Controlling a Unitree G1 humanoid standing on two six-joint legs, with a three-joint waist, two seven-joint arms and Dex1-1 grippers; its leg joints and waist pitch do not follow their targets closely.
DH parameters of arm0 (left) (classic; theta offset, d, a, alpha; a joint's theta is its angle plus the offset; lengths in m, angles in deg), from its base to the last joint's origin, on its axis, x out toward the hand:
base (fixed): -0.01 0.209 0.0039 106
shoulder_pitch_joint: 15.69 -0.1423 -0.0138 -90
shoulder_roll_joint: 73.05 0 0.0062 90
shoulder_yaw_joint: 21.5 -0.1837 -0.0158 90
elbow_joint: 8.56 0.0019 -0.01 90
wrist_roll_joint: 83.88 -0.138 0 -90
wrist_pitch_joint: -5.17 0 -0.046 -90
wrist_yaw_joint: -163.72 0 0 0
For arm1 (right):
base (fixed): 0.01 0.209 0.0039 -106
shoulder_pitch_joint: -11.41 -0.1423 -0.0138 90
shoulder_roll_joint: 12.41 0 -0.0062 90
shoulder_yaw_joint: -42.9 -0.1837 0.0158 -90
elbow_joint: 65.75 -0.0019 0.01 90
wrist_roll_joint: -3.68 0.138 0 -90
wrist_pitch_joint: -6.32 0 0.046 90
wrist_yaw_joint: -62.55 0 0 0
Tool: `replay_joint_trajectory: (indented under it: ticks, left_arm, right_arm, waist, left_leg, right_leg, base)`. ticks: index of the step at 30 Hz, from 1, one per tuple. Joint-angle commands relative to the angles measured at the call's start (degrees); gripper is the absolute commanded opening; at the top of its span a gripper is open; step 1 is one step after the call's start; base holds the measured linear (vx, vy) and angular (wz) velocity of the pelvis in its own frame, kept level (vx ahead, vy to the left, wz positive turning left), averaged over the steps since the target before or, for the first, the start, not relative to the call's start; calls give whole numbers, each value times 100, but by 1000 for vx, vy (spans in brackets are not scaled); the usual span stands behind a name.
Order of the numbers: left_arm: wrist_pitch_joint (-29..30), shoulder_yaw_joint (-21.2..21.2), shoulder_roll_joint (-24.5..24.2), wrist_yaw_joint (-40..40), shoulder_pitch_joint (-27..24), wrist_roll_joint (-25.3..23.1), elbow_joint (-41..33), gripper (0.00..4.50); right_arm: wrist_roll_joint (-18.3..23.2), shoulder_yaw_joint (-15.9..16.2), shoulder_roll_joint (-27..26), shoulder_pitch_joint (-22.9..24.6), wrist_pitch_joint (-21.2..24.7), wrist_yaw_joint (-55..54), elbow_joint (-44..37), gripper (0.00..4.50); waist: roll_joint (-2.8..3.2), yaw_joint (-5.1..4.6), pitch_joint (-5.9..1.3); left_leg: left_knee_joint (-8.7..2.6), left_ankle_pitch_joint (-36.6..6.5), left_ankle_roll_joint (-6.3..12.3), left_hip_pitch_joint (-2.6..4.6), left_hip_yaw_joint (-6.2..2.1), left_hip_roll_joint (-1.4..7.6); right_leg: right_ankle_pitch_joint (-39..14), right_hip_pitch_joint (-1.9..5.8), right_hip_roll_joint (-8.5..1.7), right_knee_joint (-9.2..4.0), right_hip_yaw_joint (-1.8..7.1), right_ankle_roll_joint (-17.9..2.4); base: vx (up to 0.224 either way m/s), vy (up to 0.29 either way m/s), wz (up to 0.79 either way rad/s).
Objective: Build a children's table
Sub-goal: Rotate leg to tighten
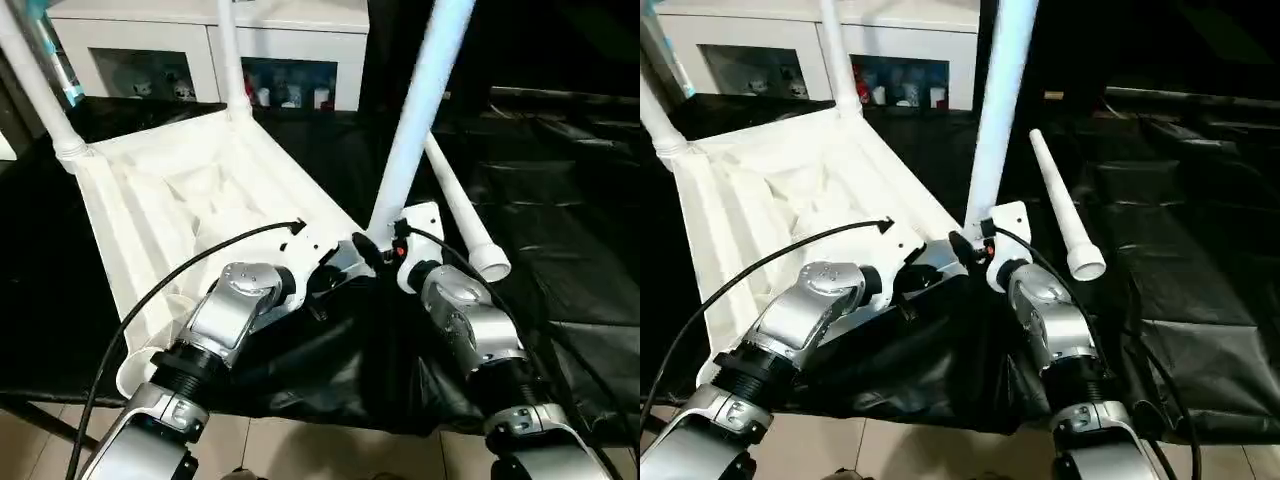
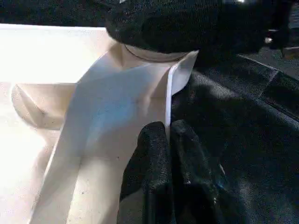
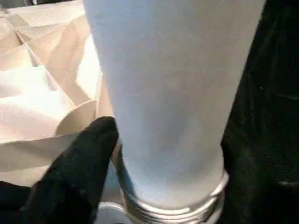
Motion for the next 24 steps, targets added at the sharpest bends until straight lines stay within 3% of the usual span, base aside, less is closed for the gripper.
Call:
replay_joint_trajectory:
  ticks: [1,3,7,8,13,19,20,24]
  left_arm:
    - [-470,36,-151,-296,-69,146,-362,0]
    - [-631,-12,-340,-643,-217,231,-525,0]
    - [-744,-102,-762,-1321,-547,390,-914,0]
    - [-710,-135,-921,-1578,-660,465,-1074,0]
    - [-701,-150,-1272,-2214,-899,755,-1448,0]
    - [-716,-136,-1444,-2551,-967,861,-1566,0]
    - [-713,-130,-1449,-2562,-972,857,-1576,0]
    - [-722,-125,-1472,-2580,-970,852,-1574,0]
  right_arm:
    - [160,486,21,196,194,911,-112,362]
    - [126,596,260,243,133,1287,-237,362]
    - [142,812,797,350,32,2159,-499,362]
    - [179,856,981,381,21,2457,-608,362]
    - [270,842,1371,457,82,3104,-898,362]
    - [343,897,1586,539,56,3441,-997,362]
    - [351,902,1597,555,59,3471,-1015,336]
    - [345,942,1592,642,64,3568,-1085,316]
  waist:
    - [-48,34,-412]
    - [-62,16,-405]
    - [-36,17,-393]
    - [-44,30,-406]
    - [-36,61,-396]
    - [-43,85,-397]
    - [-45,88,-394]
    - [-49,85,-400]
  left_leg:
    - [-371,-637,287,-1,-160,339]
    - [-371,-639,336,-1,-153,350]
    - [-367,-644,395,22,-136,361]
    - [-365,-650,386,18,-146,377]
    - [-383,-658,437,50,-129,396]
    - [-384,-591,444,38,-123,382]
    - [-382,-599,437,32,-124,382]
    - [-382,-598,414,29,-127,376]
  right_leg:
    - [-883,333,-643,-481,287,-1169]
    - [-926,319,-640,-489,285,-1147]
    - [-989,277,-623,-496,282,-1181]
    - [-981,298,-645,-477,285,-1205]
    - [-818,264,-626,-467,281,-1287]
    - [-697,273,-621,-459,275,-1287]
    - [-740,277,-628,-465,277,-1279]
    - [-834,282,-620,-469,271,-1227]
  base:
    - [0,0,0]
    - [0,0,0]
    - [0,0,0]
    - [0,0,0]
    - [0,0,0]
    - [0,0,0]
    - [0,0,0]
    - [0,0,0]
